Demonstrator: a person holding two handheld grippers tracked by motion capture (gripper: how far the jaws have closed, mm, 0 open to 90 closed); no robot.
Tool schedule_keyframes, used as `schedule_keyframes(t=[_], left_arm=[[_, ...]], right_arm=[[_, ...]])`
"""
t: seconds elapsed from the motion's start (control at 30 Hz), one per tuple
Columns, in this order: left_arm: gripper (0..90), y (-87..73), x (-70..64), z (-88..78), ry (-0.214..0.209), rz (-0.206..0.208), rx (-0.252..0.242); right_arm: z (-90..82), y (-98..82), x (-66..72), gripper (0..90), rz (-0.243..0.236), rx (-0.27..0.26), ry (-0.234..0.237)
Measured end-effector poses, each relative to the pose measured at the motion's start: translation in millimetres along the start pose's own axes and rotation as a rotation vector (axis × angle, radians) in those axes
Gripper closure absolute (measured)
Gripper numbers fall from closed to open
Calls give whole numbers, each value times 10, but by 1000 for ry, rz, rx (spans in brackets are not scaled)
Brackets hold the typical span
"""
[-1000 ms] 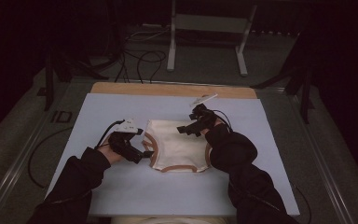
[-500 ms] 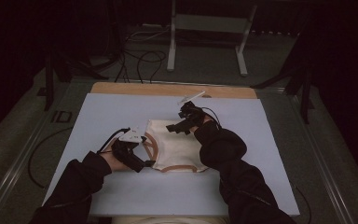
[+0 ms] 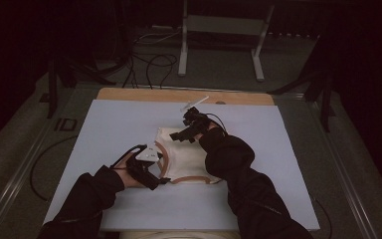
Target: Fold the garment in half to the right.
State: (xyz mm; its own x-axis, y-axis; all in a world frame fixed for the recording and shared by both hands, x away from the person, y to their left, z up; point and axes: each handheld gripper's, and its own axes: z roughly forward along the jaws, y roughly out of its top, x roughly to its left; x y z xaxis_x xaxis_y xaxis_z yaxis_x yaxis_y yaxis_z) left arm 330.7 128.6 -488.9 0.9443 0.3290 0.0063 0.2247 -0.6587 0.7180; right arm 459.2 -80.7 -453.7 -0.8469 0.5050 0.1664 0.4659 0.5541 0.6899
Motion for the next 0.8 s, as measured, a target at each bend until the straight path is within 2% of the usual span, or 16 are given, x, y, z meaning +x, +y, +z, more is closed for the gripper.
schedule_keyframes(t=[0.17,0.27,0.33,0.43,0.53,0.6,0.63,0.67,0.7,0.73,0.8], left_arm=[[177,-56,-3,103,-18,24,36],[216,-85,-20,154,-23,57,67],[220,-97,-29,181,-18,62,73],[309,-122,-31,232,-26,72,101],[353,-130,-24,237,-14,85,102],[447,-118,-20,240,-9,96,108],[447,-112,-18,244,-2,96,105],[522,-101,-17,253,-2,104,105],[522,-92,-14,255,-3,114,107],[611,-80,-13,266,6,122,104],[640,-64,-11,287,11,132,97]], right_arm=[[57,-10,20,111,4,16,8],[91,-19,37,111,-2,24,16],[103,-22,39,111,-9,24,18],[127,-26,54,112,-11,37,24],[136,-30,62,112,-11,42,27],[153,-33,63,112,-10,42,30],[153,-33,63,112,-10,42,30],[159,-27,69,112,-1,45,30],[159,-27,69,112,-1,45,30],[168,-22,64,112,-13,41,32],[171,-18,68,112,-11,40,34]])
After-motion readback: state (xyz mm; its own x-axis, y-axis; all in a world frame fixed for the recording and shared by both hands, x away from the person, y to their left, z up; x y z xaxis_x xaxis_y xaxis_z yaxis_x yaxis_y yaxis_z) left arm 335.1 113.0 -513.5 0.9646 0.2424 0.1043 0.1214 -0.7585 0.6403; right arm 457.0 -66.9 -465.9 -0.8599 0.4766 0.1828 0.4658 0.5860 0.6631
